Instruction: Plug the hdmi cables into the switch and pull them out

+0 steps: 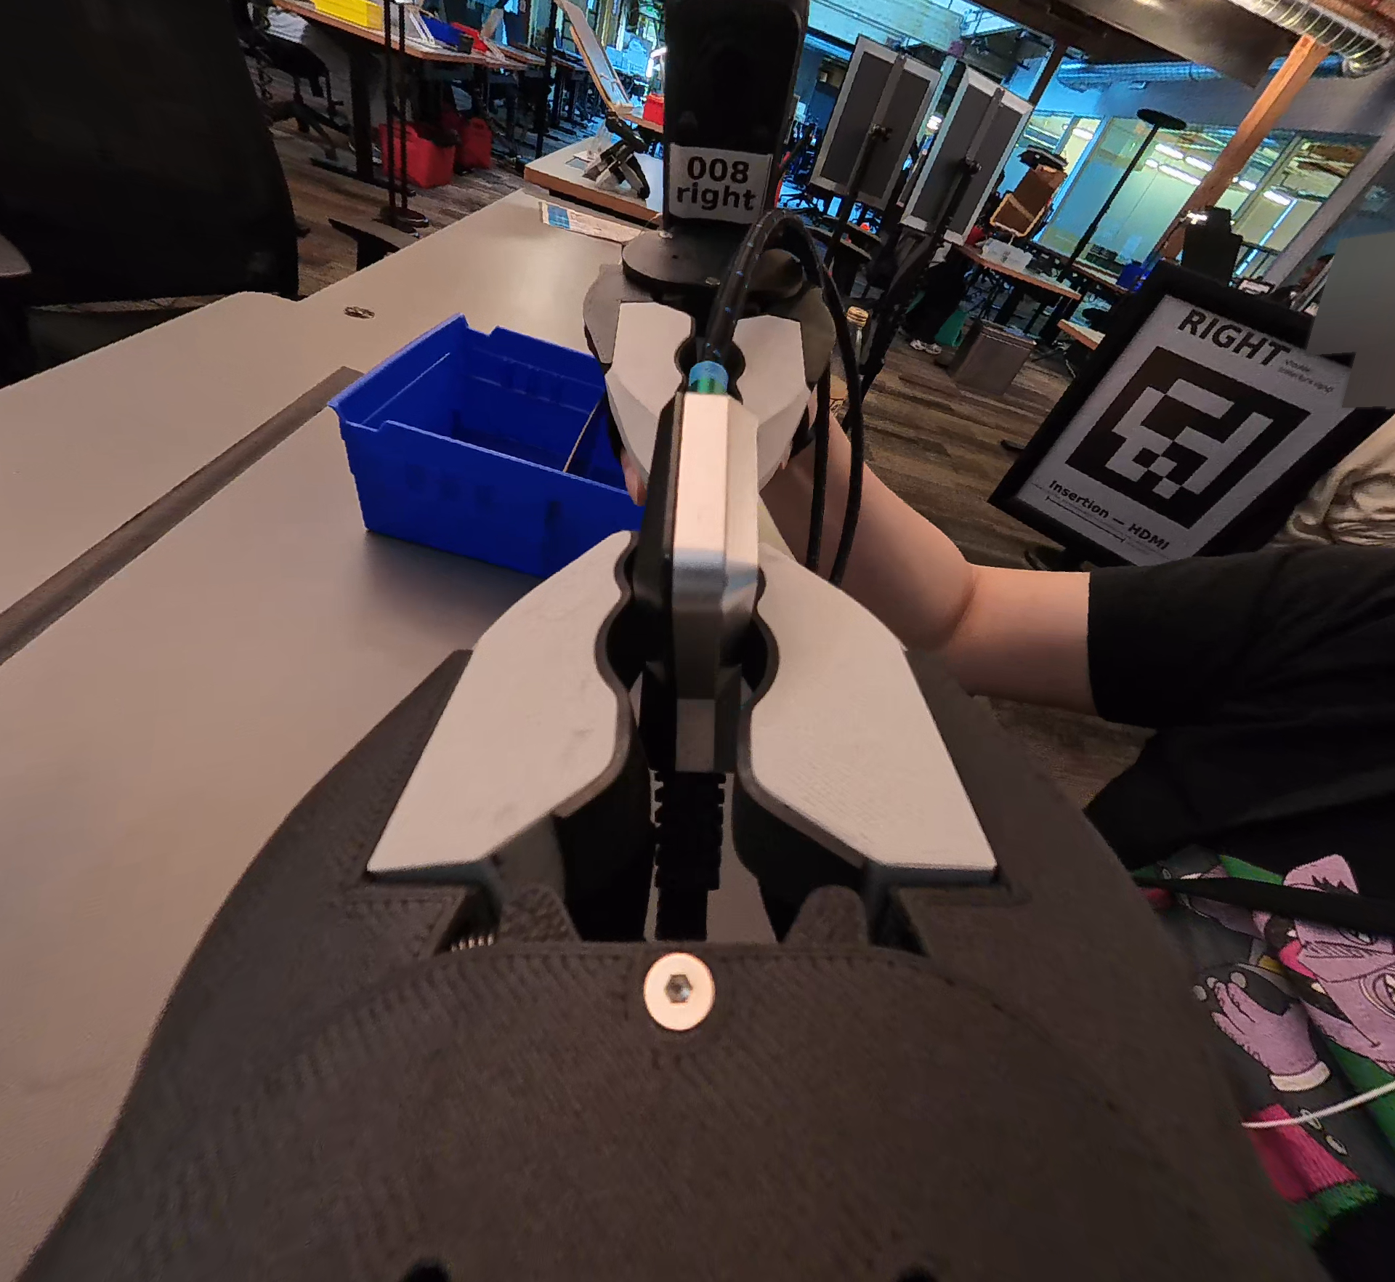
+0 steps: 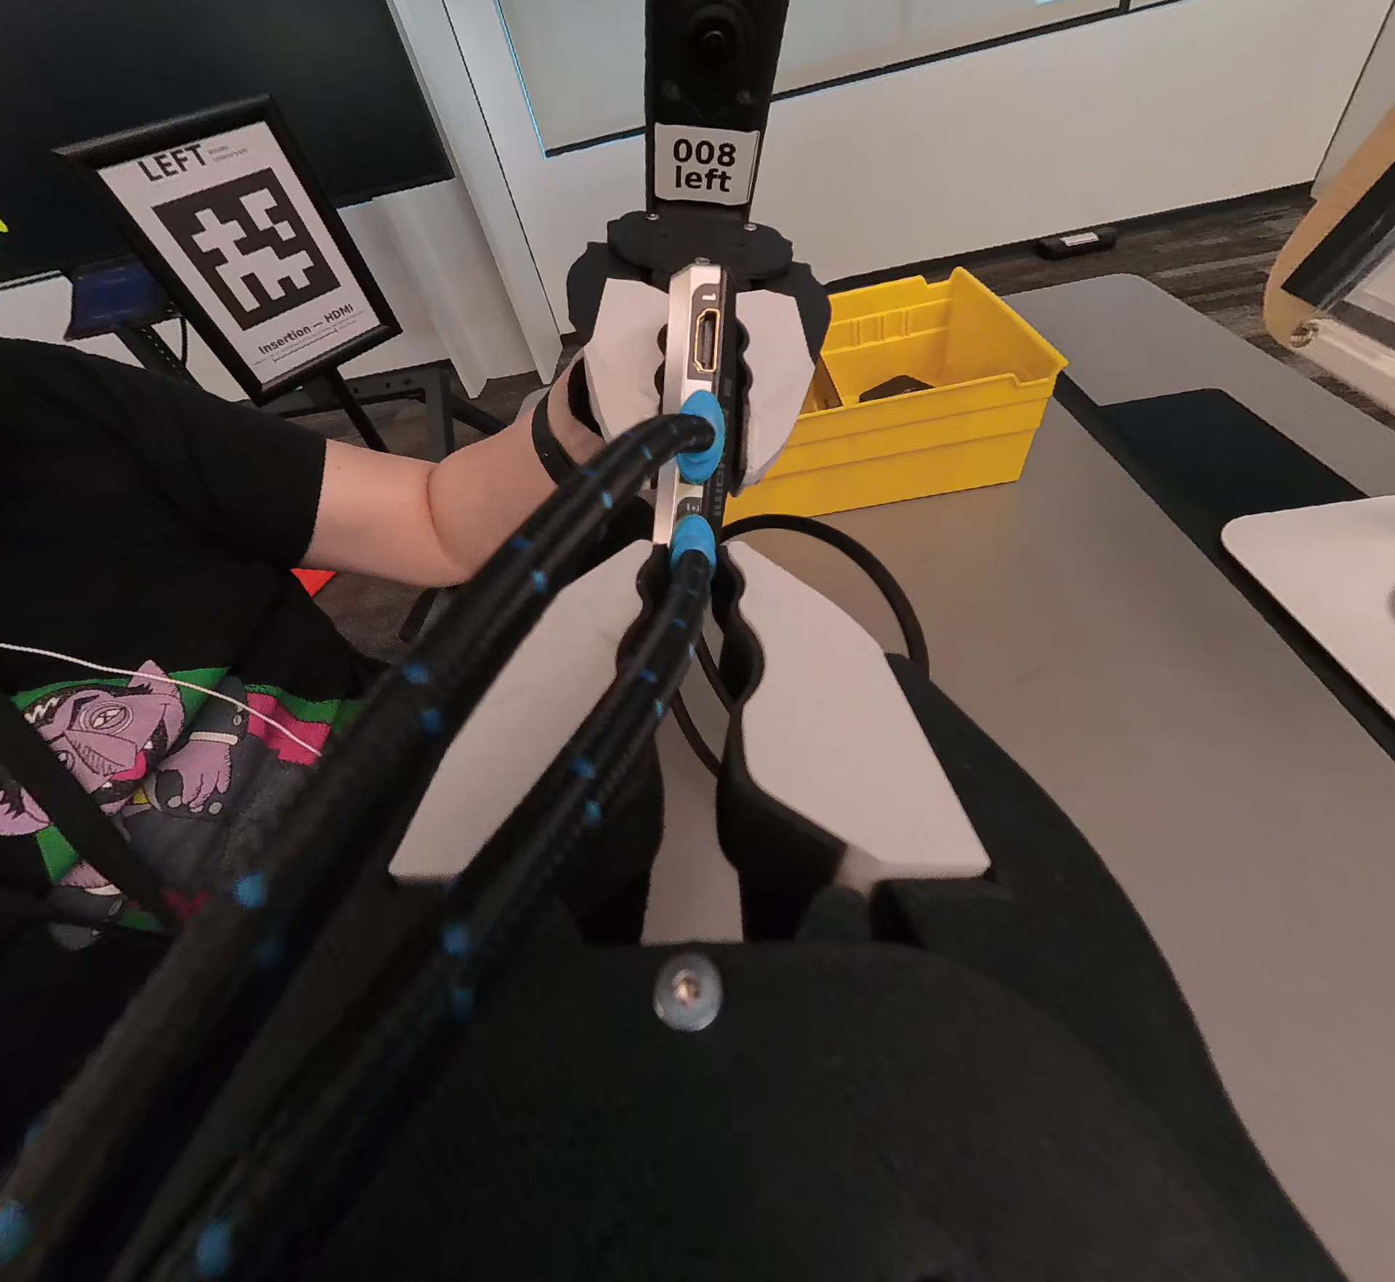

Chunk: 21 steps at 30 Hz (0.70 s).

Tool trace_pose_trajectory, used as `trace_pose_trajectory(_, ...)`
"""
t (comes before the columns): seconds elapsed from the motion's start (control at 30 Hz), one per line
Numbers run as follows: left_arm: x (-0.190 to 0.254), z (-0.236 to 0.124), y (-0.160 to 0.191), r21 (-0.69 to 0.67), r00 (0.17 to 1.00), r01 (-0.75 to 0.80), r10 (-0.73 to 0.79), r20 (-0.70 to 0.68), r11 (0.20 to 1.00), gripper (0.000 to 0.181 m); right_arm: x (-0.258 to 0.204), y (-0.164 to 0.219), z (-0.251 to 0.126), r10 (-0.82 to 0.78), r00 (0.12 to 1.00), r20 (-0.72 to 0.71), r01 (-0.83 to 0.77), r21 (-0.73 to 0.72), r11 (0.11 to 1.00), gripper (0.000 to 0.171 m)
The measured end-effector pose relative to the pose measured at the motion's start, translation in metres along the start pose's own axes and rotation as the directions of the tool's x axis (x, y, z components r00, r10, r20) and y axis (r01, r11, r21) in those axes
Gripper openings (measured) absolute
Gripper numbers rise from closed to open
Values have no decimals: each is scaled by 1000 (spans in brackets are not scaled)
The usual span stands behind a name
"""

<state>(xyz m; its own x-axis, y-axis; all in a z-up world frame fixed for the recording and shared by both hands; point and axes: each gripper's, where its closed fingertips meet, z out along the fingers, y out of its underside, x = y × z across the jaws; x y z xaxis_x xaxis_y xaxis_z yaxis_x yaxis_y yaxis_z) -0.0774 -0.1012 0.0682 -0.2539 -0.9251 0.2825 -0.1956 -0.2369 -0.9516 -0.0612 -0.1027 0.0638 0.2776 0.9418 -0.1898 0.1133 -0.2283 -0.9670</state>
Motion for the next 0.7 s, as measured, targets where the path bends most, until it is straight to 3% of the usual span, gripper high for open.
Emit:
trace_pose_trajectory(0.6, 0, 1, 5, -41, 1000, -28, 28, 10, 999, 22, 0, 4, 2, -31, 1000, -2, 31, -23, 999, 11)
trace_pose_trajectory(0.7, 6, -3, 1, -48, 999, -29, 27, -32, 998, 22, -8, -3, 6, -133, 991, -13, 133, -20, 991, 14)
